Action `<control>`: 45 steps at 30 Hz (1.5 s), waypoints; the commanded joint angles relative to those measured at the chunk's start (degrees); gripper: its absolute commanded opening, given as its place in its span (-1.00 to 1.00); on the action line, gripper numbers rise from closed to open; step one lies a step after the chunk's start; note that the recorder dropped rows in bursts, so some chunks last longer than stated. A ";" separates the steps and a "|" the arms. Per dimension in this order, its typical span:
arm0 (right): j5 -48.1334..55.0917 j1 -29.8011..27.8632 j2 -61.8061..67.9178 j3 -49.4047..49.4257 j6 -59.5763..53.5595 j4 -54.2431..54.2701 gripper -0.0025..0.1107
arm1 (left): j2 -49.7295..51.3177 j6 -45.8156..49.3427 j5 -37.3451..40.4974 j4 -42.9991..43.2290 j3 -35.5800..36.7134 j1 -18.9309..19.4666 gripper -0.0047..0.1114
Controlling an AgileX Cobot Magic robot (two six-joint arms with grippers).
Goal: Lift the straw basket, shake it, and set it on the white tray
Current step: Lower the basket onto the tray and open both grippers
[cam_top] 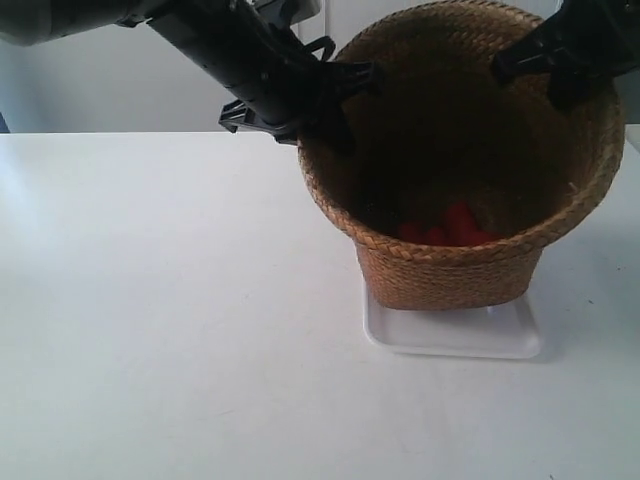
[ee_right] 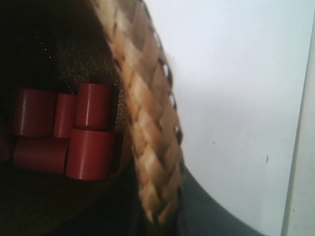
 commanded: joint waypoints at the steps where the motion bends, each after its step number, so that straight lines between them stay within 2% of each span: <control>1: 1.17 -0.23 1.49 0.04 -0.81 0.08 -0.96 | -0.98 -0.21 -0.94 -1.41 -1.03 -0.41 -0.92; 45: 1.37 -2.05 3.25 1.32 0.70 -0.44 -0.96 | 3.01 1.33 0.19 -2.09 -3.66 -0.41 -0.92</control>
